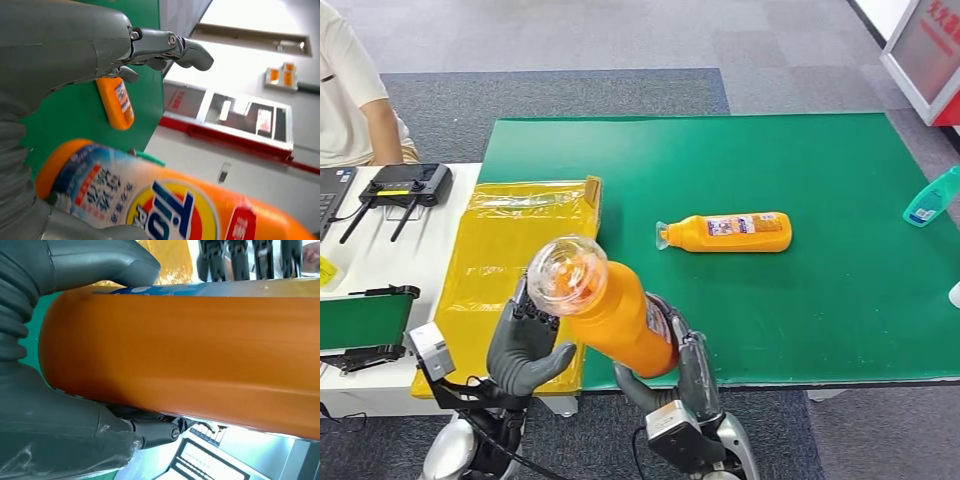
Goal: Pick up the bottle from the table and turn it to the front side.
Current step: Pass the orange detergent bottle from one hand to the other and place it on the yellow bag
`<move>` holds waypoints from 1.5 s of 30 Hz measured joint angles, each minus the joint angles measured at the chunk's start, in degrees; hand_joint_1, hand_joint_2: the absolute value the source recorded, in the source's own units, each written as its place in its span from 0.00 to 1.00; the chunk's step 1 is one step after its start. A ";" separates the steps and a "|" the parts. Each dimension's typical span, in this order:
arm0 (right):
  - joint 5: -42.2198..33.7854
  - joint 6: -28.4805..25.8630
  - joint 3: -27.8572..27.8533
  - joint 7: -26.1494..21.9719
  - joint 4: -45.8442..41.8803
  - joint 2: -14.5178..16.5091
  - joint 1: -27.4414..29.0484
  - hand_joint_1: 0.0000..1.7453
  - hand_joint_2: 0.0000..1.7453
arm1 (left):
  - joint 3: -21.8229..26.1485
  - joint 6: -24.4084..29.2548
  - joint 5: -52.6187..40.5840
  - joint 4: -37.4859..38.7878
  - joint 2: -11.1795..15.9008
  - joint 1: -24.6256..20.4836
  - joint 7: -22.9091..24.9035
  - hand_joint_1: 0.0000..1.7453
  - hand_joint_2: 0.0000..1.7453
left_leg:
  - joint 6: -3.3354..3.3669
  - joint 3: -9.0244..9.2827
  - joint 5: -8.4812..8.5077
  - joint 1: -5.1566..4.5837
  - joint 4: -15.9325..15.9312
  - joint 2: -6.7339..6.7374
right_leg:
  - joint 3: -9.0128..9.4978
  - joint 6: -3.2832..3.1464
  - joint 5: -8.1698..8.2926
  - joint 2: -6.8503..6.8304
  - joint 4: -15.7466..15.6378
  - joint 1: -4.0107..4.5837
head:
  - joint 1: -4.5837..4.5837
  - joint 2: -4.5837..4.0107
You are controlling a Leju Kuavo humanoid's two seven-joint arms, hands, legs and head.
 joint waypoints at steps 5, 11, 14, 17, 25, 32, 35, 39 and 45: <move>0.33 -1.04 1.53 0.62 2.36 -0.03 -1.23 1.00 1.00 | -3.38 -1.86 -1.14 1.85 0.52 -1.12 0.50 0.00 1.00 | 0.00 0.00 0.00 0.00 0.00 0.00 | 0.00 0.00 0.00 0.00 0.00 0.00 | 0.00 0.00; 0.38 -1.35 2.12 0.97 4.42 -0.06 -2.00 1.00 1.00 | -5.75 -2.95 -2.36 2.88 1.51 -1.82 0.69 0.00 1.00 | 0.00 0.00 0.00 0.00 0.00 0.00 | 0.00 0.00 0.00 0.00 0.00 0.00 | 0.01 0.00; 0.32 -1.45 2.15 0.98 5.29 -0.06 -2.13 1.00 1.00 | -6.66 -3.35 -3.50 3.05 2.29 -2.16 0.95 0.00 1.00 | 0.00 0.00 0.00 0.00 0.00 0.00 | 0.01 0.00 0.00 0.00 0.00 0.00 | 0.02 0.00; 0.30 -1.56 2.20 0.93 6.00 -0.06 -2.13 1.00 1.00 | -7.17 -3.34 -4.62 3.29 3.15 -2.52 1.02 0.00 1.00 | 0.00 0.00 0.00 0.00 0.00 0.00 | 0.01 0.00 0.00 0.00 0.00 0.00 | 0.01 0.00; 0.18 -1.65 2.51 0.87 7.38 -0.06 -2.20 1.00 1.00 | -7.77 -2.24 -6.44 3.73 4.36 -2.95 0.90 0.00 1.00 | 0.00 0.00 0.00 0.00 0.00 0.00 | 0.01 0.00 0.00 0.00 0.00 0.00 | 0.02 0.00; -3.02 -0.93 2.61 0.15 10.36 -0.06 -1.68 1.00 1.00 | -8.11 2.78 -12.85 2.31 4.13 -3.01 0.00 0.00 1.00 | 0.00 0.00 0.00 0.00 0.00 0.00 | 0.00 0.00 0.00 0.00 0.00 0.00 | 0.01 0.00; -2.86 -1.51 2.62 -0.09 11.79 -0.06 -1.66 1.00 1.00 | -8.07 3.33 -13.15 1.67 4.09 -2.89 -0.54 0.00 1.00 | 0.00 0.00 0.00 0.00 0.00 0.00 | 0.00 0.00 0.00 0.00 0.00 0.00 | 0.01 0.00; -3.99 -2.06 2.77 -0.28 14.55 -0.06 -1.61 1.00 1.00 | -7.94 3.56 -13.01 1.23 4.08 -2.70 -1.73 0.00 1.00 | 0.00 0.00 0.00 0.00 0.00 0.00 | 0.00 0.00 0.00 0.00 0.00 0.00 | 0.01 0.00; -5.15 -2.67 3.25 -0.92 16.74 -0.08 -1.79 1.00 1.00 | -7.95 3.54 -13.00 0.79 3.98 -2.54 -2.00 0.78 1.00 | 0.00 0.00 0.00 0.00 0.00 0.00 | 0.00 0.00 0.00 0.00 0.00 0.00 | 0.01 0.00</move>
